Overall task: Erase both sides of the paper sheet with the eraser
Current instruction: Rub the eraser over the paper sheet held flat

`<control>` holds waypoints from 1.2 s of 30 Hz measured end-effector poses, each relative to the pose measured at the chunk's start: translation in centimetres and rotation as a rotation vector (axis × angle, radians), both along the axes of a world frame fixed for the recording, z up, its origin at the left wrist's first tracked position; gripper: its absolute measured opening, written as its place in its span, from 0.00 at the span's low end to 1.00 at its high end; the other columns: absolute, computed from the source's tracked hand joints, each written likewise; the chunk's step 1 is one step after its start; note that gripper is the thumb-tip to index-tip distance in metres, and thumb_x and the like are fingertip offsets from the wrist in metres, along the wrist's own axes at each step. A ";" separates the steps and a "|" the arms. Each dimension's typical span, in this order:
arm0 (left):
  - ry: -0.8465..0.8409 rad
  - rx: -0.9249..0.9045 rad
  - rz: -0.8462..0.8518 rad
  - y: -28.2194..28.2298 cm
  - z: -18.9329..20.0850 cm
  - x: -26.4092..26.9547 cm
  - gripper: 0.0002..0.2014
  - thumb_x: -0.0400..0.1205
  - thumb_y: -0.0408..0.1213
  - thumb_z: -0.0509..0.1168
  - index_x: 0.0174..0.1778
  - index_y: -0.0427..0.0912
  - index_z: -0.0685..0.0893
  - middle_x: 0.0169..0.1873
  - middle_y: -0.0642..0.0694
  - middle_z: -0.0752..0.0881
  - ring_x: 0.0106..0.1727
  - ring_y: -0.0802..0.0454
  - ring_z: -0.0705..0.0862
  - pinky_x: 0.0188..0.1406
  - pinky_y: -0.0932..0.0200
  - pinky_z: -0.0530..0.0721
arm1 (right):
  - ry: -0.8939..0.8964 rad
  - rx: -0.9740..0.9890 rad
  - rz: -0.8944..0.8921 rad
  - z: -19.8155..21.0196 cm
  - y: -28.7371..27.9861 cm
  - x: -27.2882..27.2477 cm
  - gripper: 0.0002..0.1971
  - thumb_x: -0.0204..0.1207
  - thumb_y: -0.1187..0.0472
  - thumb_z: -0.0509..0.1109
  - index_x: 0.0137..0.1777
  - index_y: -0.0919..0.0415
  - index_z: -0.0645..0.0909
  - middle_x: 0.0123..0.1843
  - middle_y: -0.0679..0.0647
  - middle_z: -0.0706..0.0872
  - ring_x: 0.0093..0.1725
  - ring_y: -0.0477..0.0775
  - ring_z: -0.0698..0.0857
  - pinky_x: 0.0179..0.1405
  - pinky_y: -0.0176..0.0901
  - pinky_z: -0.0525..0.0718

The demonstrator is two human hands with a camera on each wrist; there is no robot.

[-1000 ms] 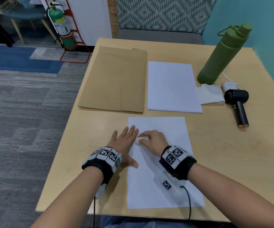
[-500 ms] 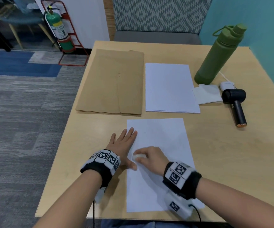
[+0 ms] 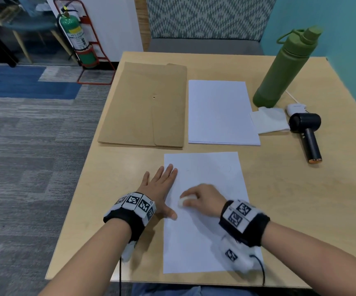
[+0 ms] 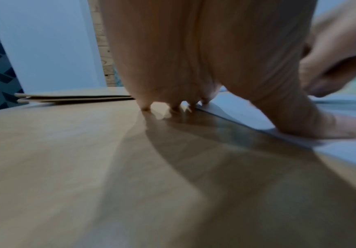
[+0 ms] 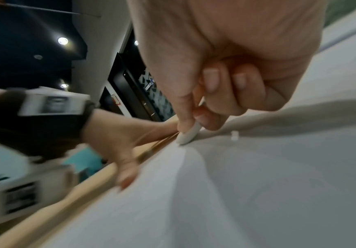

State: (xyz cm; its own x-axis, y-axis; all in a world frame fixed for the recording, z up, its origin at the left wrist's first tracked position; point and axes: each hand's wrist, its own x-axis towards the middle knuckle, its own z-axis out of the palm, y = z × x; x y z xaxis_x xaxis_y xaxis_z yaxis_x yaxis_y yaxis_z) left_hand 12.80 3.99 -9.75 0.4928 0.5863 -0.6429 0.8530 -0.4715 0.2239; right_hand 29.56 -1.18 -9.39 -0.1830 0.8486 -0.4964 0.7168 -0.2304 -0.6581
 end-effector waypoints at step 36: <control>0.049 -0.006 -0.120 -1.9 0.4 1.8 0.71 0.62 0.61 0.77 0.78 0.41 0.24 0.78 0.45 0.24 0.80 0.49 0.26 0.76 0.43 0.28 | -0.044 0.050 0.054 0.7 -3.5 -0.2 0.14 0.77 0.54 0.65 0.61 0.50 0.83 0.60 0.54 0.88 0.61 0.54 0.83 0.61 0.41 0.76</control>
